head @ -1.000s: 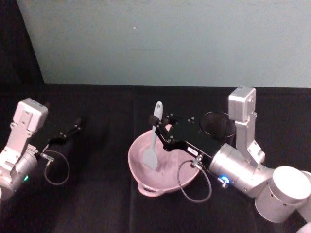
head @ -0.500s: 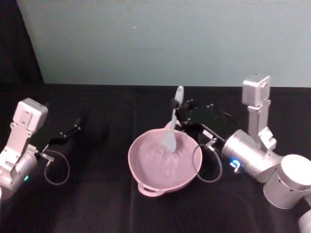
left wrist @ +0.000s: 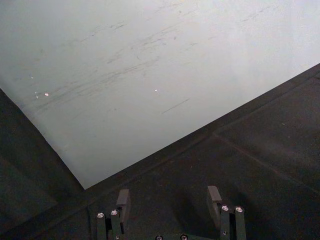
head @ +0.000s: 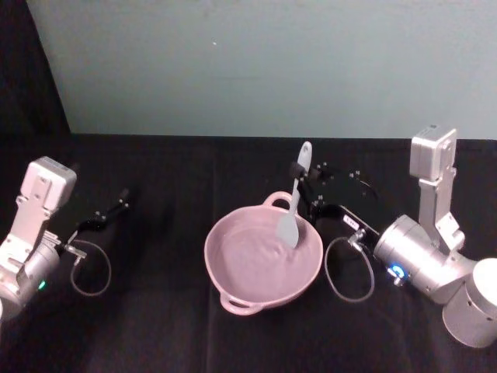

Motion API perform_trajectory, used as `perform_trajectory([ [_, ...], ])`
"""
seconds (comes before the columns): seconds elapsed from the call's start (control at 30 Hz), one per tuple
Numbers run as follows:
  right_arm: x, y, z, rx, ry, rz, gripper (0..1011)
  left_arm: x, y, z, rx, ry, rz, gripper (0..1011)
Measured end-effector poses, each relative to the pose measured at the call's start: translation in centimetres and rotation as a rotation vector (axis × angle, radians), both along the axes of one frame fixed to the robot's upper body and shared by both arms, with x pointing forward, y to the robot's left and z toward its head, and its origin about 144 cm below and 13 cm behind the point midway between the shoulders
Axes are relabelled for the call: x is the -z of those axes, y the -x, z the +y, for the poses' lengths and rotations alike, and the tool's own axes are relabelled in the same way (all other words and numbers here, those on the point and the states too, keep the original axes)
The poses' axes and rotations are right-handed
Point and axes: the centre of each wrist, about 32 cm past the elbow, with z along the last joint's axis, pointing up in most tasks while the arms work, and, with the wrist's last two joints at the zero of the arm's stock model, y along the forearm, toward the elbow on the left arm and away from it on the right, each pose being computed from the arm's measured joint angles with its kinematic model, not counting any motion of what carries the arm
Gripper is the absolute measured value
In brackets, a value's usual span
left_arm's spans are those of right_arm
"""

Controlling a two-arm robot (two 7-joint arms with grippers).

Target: Use the one hand to pick up the spoon and stir the clear water in the bowl.

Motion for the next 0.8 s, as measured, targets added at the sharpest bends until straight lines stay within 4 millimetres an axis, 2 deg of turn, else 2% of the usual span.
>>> perform_trajectory([
  [0.4, -0.4, 2.5, 2.2, -0.133, 0.041, -0.017, 112, 0.0, 0.0, 0.0, 0.0, 0.0, 0.0, 1005],
  [0.57, -0.3, 2.6, 3.3, -0.16, 0.025, -0.013, 112, 0.0, 0.0, 0.0, 0.0, 0.0, 0.0, 1005],
  [0.8, 0.1, 1.4, 4.2, -0.157, -0.014, 0.014, 112, 0.0, 0.0, 0.0, 0.0, 0.0, 0.0, 1005],
])
